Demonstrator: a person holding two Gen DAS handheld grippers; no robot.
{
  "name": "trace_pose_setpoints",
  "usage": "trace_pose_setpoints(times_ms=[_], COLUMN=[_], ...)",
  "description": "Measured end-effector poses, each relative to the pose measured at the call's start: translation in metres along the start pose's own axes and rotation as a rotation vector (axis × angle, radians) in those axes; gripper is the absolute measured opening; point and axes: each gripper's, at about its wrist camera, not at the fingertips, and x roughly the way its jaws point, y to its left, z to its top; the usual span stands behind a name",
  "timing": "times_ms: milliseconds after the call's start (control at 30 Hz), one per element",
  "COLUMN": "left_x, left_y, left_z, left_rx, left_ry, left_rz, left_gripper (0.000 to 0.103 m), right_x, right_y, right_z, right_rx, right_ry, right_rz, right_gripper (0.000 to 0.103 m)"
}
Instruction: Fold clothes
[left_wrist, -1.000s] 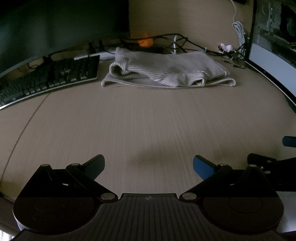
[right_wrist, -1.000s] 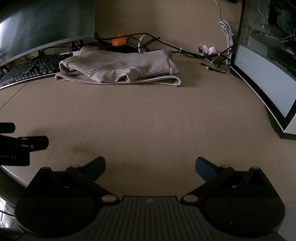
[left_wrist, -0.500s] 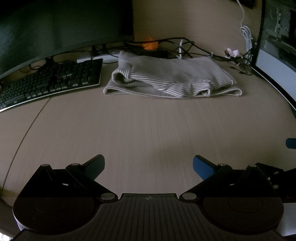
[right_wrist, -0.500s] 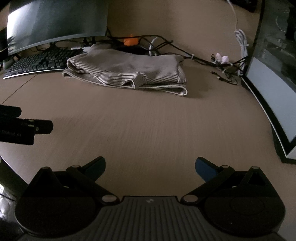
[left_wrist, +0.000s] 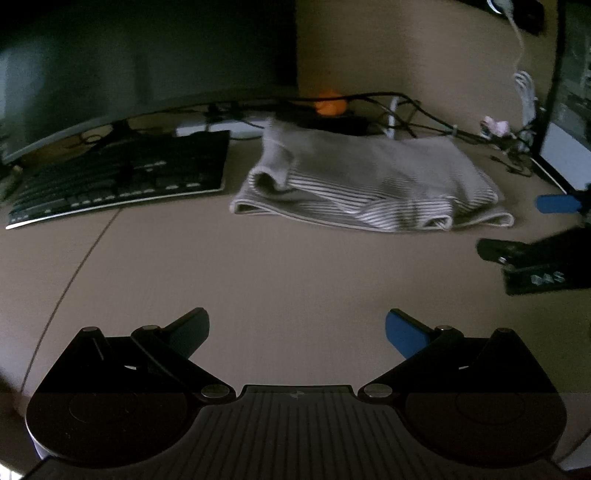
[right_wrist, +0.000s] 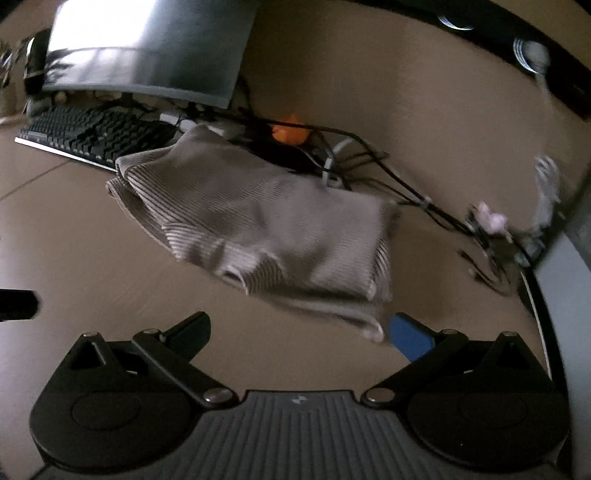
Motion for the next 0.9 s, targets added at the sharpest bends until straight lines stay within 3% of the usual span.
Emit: trace_pose_setpoints(times_ms=[233, 333, 433, 533, 733, 900], left_x=[0.011, 0.02, 0.035, 0.06, 0.115, 0.142], left_y=[0.007, 0.007, 0.002, -0.004, -0.006, -0.004], left_z=[0.008, 0.022, 0.044, 0.068, 0.096, 0.105], left_rx=[-0.007, 0.003, 0.027, 0.035, -0.04, -0.095], left_ry=[0.035, 0.033, -0.001, -0.035, 0.022, 0.076], left_rz=[0.002, -0.076, -0.149, -0.205, -0.302, -0.312], left_gripper=[0.103, 0.103, 0.103, 0.103, 0.103, 0.103], right_x=[0.044, 0.047, 0.053, 0.075, 0.107, 0.111], right_y=[0.007, -0.014, -0.047, -0.069, -0.069, -0.073], right_z=[0.021, 0.039, 0.054, 0.063, 0.057, 0.051], right_rx=[-0.111, 0.005, 0.257, 0.45, 0.436, 0.428], right_ry=[-0.017, -0.028, -0.018, 0.019, 0.068, 0.05], right_rz=[0.01, 0.117, 0.282, 0.31, 0.314, 0.356], right_gripper=[0.103, 0.103, 0.103, 0.103, 0.103, 0.103])
